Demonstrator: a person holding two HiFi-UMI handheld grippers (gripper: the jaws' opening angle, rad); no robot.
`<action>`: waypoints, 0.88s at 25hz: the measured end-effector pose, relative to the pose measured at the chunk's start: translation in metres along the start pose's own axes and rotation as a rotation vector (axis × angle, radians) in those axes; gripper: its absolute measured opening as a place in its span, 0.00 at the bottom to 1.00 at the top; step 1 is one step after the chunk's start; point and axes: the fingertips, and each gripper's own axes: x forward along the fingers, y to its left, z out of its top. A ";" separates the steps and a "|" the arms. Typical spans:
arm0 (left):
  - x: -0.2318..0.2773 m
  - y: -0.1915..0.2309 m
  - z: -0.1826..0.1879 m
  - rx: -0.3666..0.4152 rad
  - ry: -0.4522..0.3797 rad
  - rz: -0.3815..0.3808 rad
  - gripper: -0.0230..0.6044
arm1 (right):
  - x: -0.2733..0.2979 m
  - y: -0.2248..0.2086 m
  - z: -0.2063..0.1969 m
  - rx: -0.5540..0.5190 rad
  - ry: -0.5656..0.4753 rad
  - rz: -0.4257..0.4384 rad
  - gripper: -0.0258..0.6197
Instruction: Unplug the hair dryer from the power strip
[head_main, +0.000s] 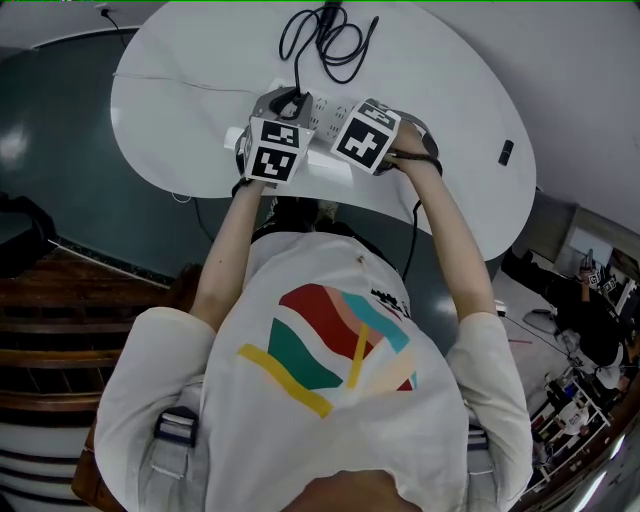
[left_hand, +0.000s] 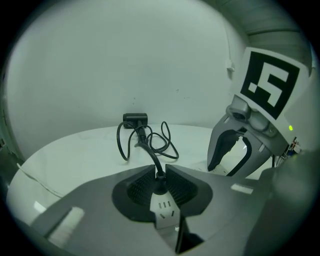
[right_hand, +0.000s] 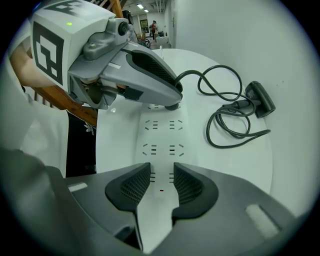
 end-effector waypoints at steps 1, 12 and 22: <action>0.000 0.001 0.000 -0.002 -0.004 -0.001 0.13 | 0.000 0.000 0.001 -0.001 0.003 0.001 0.28; 0.006 0.000 0.004 0.041 -0.055 -0.048 0.12 | 0.001 -0.001 0.001 -0.013 0.041 0.007 0.28; 0.003 0.001 0.010 -0.009 -0.087 -0.035 0.11 | 0.001 -0.003 0.001 -0.013 0.068 0.030 0.29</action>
